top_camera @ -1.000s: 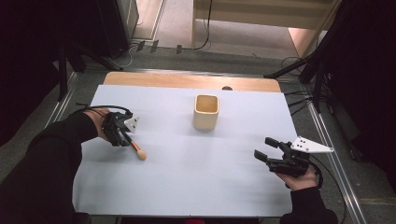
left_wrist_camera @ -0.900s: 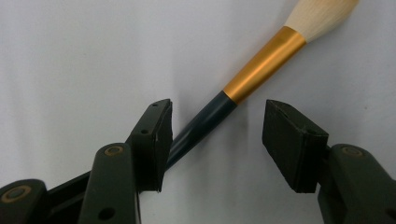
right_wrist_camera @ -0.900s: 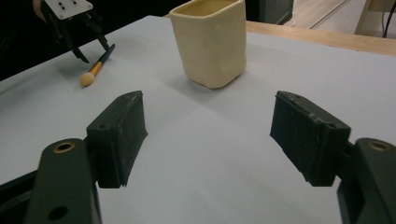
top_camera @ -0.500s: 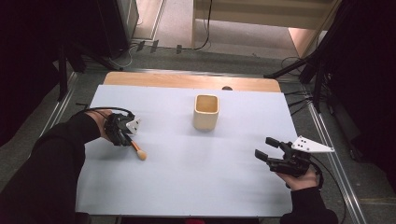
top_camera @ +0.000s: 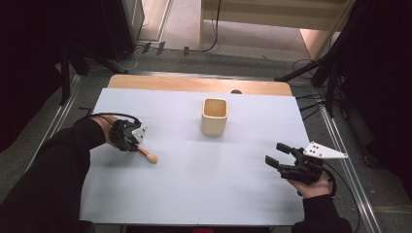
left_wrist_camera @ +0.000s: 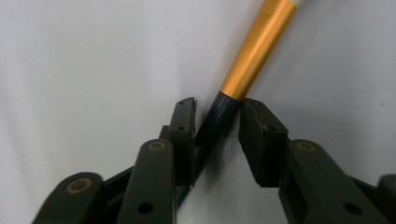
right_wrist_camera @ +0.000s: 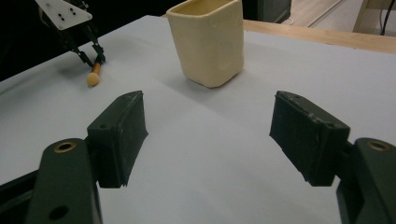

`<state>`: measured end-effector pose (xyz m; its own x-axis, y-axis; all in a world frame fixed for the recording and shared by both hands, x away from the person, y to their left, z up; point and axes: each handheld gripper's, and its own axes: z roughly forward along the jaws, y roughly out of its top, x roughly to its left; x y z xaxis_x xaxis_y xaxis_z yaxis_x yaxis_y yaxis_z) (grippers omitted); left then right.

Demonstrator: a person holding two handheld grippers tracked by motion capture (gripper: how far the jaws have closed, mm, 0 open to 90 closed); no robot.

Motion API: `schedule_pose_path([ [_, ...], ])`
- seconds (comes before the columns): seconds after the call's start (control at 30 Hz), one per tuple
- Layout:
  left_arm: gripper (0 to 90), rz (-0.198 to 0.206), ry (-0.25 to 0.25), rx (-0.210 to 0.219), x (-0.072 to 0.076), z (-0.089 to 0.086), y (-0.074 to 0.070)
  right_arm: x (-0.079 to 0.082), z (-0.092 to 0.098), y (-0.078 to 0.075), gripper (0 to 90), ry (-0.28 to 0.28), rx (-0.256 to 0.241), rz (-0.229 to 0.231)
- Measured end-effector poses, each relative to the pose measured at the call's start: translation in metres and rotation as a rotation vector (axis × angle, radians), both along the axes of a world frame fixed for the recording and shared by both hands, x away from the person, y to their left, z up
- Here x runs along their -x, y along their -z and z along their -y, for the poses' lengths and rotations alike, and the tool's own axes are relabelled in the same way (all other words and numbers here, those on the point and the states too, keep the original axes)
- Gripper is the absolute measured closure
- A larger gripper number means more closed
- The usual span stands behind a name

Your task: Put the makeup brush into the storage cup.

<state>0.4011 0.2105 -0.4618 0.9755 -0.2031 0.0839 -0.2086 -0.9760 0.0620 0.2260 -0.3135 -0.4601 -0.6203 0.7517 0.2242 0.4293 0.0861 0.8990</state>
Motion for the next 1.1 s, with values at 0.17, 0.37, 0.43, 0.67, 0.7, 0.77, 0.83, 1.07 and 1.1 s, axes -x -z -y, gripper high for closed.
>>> schedule_pose_path([
  [0.17,78.4,-0.017,-0.003,-0.009,0.000,0.000,0.000,0.000,0.000,0.000,27.6,-0.002,0.001,-0.003],
  [0.37,79.3,-0.015,-0.009,-0.009,0.001,0.000,0.000,0.000,0.000,0.000,27.6,0.000,-0.001,-0.003],
  [0.43,79.5,-0.021,-0.022,-0.010,0.000,0.000,-0.001,0.000,0.000,0.000,27.6,-0.002,-0.004,-0.002],
  [0.67,79.6,-0.041,-0.036,-0.016,0.000,0.001,-0.002,0.000,0.001,0.001,27.7,0.001,-0.007,-0.008],
  [0.7,79.7,-0.041,-0.036,-0.016,0.000,0.001,-0.002,0.000,0.001,0.001,27.6,0.002,-0.007,-0.007],
  [0.77,79.6,-0.042,-0.050,-0.018,0.000,0.000,-0.003,0.000,0.000,0.001,27.6,-0.001,-0.006,-0.005],
  [0.83,79.7,-0.042,-0.060,-0.014,-0.001,-0.001,-0.005,0.000,0.000,0.001,27.6,-0.002,-0.004,-0.005],
  [1.07,79.6,-0.049,-0.097,0.003,0.001,-0.003,-0.013,-0.001,0.001,0.001,27.7,-0.002,-0.004,-0.014],
  [1.1,79.6,-0.048,-0.104,-0.011,0.000,-0.003,-0.017,-0.001,0.000,0.001,27.7,-0.002,-0.004,-0.018],
])
